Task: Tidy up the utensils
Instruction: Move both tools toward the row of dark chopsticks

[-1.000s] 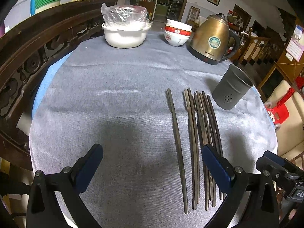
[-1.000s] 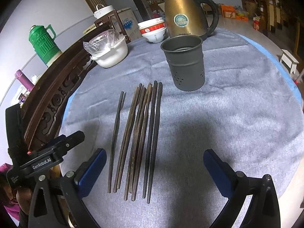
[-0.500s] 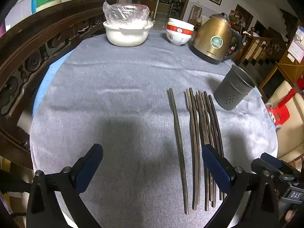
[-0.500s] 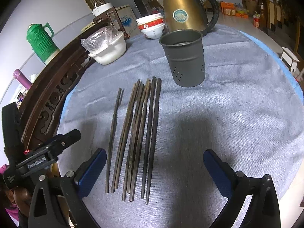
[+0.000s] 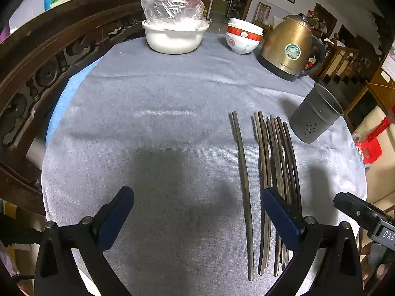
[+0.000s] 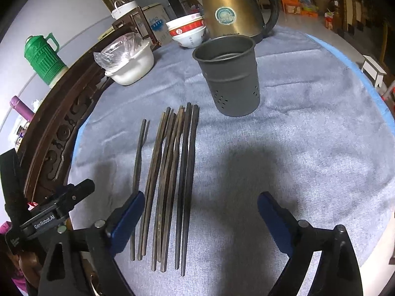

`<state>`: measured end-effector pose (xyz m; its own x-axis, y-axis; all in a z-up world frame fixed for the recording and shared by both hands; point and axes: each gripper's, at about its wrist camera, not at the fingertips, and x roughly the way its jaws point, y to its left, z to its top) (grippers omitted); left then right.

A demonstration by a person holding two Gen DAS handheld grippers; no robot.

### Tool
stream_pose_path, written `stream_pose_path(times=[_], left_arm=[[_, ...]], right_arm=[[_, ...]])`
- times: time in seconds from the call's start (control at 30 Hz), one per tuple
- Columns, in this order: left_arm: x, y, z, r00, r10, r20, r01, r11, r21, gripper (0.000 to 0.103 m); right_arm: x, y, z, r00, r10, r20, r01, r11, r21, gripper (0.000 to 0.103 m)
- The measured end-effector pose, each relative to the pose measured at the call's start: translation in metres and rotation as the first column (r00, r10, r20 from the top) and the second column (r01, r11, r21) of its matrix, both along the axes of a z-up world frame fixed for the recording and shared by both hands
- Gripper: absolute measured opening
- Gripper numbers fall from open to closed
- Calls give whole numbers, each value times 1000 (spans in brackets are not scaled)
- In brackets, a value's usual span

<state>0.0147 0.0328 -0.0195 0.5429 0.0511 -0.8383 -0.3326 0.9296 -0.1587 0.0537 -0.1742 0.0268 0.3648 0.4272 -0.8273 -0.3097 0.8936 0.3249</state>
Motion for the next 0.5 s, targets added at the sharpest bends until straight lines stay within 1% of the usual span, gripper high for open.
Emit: stream_pose_path(times=[0.13, 0.23, 0.5], left_arm=[[1, -1, 2, 1000, -5, 3, 5, 1000, 0, 103], [1, -3, 3, 1000, -10, 4, 10, 1000, 4, 103], [2, -4, 4, 1000, -19, 3, 19, 1000, 0, 103]], right_arm=[[-1, 2, -2, 1000, 3, -5, -3, 1000, -2, 94], [-2, 2, -1, 1000, 3, -5, -3, 1000, 0, 92], [2, -1, 0, 1000, -2, -3, 2, 1000, -8, 92]])
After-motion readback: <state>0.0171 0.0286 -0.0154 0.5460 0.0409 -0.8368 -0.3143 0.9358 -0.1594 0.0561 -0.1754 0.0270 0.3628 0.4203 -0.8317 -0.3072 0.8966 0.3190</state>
